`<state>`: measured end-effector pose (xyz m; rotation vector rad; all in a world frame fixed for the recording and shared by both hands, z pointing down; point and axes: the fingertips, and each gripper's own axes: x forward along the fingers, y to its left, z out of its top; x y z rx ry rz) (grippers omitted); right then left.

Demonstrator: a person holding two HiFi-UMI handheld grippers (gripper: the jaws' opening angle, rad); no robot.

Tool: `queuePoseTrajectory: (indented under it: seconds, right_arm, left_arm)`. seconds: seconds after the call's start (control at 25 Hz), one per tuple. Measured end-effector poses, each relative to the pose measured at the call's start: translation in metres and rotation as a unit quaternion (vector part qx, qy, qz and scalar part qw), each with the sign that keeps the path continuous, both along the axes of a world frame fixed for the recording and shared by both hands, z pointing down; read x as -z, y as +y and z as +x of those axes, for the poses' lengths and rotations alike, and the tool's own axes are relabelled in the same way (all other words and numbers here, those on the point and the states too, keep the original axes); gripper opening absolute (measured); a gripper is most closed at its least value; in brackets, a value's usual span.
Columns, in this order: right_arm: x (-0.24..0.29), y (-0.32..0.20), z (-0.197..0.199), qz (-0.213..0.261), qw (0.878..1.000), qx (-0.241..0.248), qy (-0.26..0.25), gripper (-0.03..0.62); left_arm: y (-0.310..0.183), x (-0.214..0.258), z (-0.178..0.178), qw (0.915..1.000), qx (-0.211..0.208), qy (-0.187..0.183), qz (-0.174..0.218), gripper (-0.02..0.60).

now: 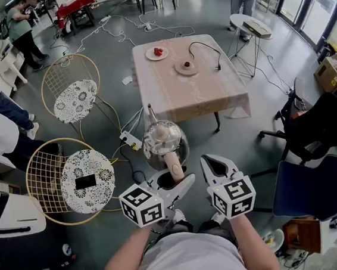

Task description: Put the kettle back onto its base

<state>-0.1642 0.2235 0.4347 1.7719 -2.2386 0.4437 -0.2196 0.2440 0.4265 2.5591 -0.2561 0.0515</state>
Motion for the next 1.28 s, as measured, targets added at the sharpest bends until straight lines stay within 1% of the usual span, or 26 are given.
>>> queuePoseTrajectory:
  seconds: [0.64,1.08,1.28]
  right_arm:
    - [0.01,0.0,-0.005,0.011,1.0,-0.01,-0.004,0.005]
    - [0.003,-0.017,-0.003,0.015,1.0,0.01,-0.011,0.005]
    - [-0.002,-0.034,0.012,0.015,0.999,0.028,-0.017,0.005]
  left_arm:
    - [-0.001,0.006,-0.006,0.9999,-0.013,0.004,0.006,0.153]
    - [-0.016,0.002,-0.005,0.9999,0.001,0.0,0.012,0.155]
    - [-0.032,0.004,0.012,0.9997,0.016,-0.001,0.016,0.155]
